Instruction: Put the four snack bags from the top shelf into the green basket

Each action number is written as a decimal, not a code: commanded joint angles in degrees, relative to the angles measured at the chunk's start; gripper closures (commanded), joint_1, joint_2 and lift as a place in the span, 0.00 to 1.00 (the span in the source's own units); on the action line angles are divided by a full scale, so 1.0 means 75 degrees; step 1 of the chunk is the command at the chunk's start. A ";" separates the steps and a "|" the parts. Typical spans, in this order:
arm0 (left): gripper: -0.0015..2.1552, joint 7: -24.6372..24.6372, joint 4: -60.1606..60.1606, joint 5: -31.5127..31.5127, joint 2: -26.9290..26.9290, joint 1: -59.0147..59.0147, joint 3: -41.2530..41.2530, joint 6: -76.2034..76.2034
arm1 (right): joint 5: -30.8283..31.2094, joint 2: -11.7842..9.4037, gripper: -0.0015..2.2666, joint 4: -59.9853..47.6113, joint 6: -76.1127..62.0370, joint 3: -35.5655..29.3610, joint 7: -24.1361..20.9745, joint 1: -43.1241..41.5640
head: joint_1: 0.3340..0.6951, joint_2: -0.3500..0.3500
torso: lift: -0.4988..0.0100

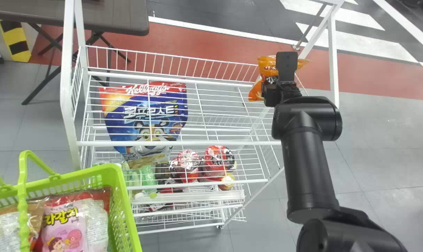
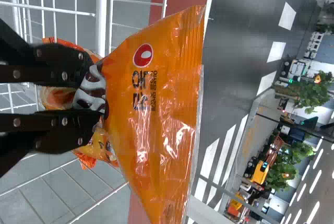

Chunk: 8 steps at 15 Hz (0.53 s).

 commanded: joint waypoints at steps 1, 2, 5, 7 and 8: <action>1.00 -0.0076 0.0023 0.0022 0.0000 0.0024 0.0064 -0.0023 | -0.0361 0.0027 1.00 -0.0833 0.0063 0.0010 0.0005 0.0432 | 1.00 0.00 | 0.98; 1.00 -0.0076 0.0058 0.0034 0.0000 0.0024 0.0076 -0.0023 | -0.0607 0.0039 1.00 -0.1442 0.0227 0.0046 0.0040 0.0737 | 1.00 0.00 | 0.98; 1.00 -0.0076 0.0129 0.0034 -0.0012 0.0024 0.0100 -0.0046 | -0.1533 0.0121 1.00 -0.3985 0.1563 0.0245 0.0134 0.1862 | 1.00 0.00 | 0.98; 1.00 -0.0076 0.0164 0.0057 -0.0012 -0.0012 0.0111 -0.0046 | -0.2330 0.0180 1.00 -0.5872 0.2547 0.0479 0.0240 0.2799 | 1.00 0.00 | 0.98; 1.00 -0.0076 0.0187 0.0057 -0.0012 -0.0035 0.0111 -0.0046 | -0.2892 0.0215 1.00 -0.6880 0.2969 0.0573 0.0275 0.3315 | 1.00 0.02 | 0.98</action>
